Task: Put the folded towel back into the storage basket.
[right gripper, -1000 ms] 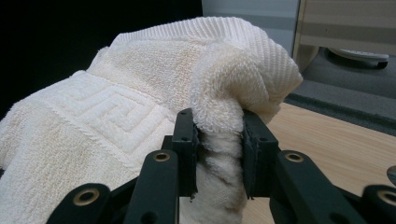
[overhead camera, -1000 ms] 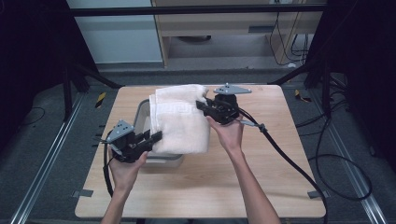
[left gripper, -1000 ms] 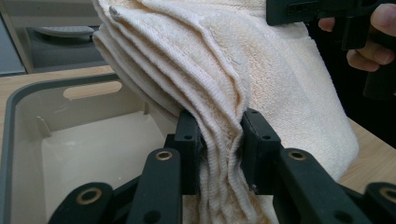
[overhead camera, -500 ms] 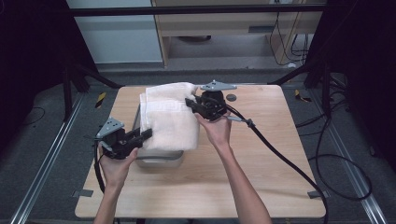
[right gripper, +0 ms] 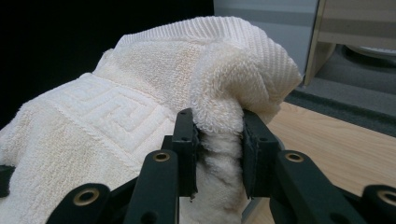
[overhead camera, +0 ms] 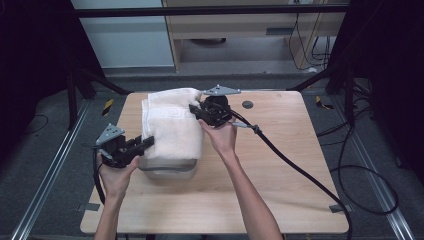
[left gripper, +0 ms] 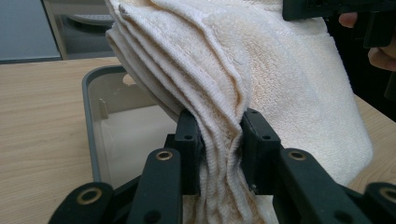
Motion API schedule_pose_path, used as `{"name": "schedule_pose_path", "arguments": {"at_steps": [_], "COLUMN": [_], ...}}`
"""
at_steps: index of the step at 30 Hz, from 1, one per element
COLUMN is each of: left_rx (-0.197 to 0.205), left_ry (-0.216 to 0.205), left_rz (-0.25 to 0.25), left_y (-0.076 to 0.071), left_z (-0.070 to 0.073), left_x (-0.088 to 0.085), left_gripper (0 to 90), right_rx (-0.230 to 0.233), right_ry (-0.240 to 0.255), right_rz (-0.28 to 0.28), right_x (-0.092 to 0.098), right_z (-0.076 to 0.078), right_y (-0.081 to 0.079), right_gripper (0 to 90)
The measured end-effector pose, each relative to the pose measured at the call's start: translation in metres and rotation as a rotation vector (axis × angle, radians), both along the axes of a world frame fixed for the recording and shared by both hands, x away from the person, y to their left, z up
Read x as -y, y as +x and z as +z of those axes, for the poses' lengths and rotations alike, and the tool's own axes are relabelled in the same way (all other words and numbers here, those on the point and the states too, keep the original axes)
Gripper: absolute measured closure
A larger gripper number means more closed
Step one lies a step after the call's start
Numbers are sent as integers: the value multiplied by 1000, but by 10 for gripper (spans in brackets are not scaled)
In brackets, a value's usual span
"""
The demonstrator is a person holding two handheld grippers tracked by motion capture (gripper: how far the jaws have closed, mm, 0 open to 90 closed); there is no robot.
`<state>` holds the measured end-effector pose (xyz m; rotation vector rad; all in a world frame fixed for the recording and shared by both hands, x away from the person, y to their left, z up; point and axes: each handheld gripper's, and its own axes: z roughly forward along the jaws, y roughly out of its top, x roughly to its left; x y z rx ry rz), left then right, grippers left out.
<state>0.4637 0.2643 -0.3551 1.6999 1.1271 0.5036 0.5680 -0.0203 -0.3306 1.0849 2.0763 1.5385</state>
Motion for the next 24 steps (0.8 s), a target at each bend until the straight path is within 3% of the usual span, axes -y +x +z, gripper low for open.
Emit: {"name": "schedule_pose_path", "arguments": {"at_steps": [15,24], "left_rx": [-18,-40], "left_ry": [24,39], "left_rz": [45,64], "left_y": [6,12], "left_z": [-9,-18], "left_x": [-10,-14], "left_gripper": [699,700], "right_rx": [-1,-26], "right_ry": [-15,-24], "right_rz": [-1,-2], "right_x": [-20,-27], "right_z": [-13,-24], "right_y": [11,18], "right_gripper": [706,704]}}
